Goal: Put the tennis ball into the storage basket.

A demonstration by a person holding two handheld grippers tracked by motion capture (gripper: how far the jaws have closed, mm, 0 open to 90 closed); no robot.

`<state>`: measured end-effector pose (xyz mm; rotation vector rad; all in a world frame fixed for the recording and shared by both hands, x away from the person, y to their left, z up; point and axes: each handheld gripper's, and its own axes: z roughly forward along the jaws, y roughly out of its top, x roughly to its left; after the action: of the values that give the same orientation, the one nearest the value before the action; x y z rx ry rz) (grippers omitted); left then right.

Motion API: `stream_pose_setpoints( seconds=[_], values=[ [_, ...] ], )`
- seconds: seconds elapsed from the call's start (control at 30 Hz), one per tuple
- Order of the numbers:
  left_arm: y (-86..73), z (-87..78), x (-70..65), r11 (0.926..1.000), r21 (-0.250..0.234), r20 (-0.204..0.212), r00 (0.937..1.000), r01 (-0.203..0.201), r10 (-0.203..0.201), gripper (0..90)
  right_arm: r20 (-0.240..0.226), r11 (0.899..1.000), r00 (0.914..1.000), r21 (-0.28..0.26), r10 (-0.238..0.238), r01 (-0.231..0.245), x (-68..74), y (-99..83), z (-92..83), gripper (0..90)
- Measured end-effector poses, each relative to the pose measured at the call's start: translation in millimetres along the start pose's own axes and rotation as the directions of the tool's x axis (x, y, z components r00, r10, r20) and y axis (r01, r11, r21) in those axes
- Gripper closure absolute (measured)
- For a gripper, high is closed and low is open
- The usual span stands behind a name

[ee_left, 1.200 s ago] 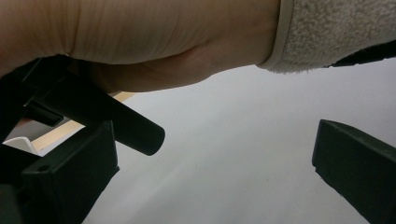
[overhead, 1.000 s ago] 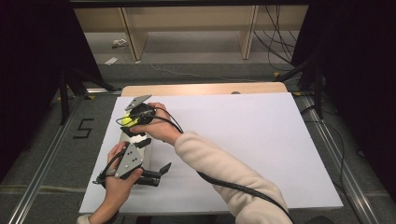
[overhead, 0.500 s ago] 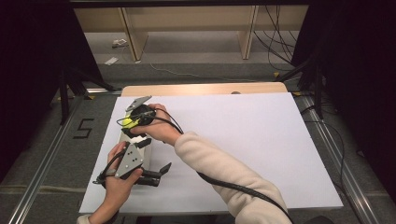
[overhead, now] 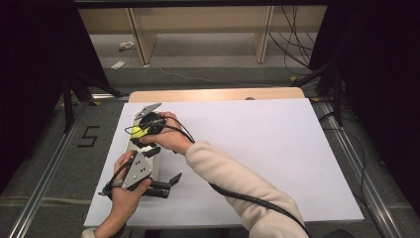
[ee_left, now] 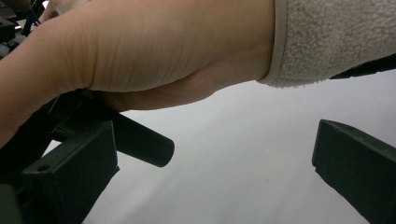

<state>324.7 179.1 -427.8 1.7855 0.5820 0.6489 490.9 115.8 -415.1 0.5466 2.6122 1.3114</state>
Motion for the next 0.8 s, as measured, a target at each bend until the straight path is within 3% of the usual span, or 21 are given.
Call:
stream_pose_setpoints(
  seconds=[0.57, 0.8],
  values=[
    [-0.2, 0.0, 0.3, 1.0, 0.001, 0.0, 1.0, 0.001, -0.001, 0.0, -0.008, 1.0, 1.0, 0.024, -0.004, 0.004, 2.5, -2.7, 3.5, 25.2],
    [-0.3, 0.1, 0.2, 1.0, 0.004, 0.002, 1.0, 0.0, 0.0, 0.0, 0.014, 1.0, 0.9998, -0.013, -0.016, 0.016, 1.6, 1.9, -0.8, 16.7]
  ],
)
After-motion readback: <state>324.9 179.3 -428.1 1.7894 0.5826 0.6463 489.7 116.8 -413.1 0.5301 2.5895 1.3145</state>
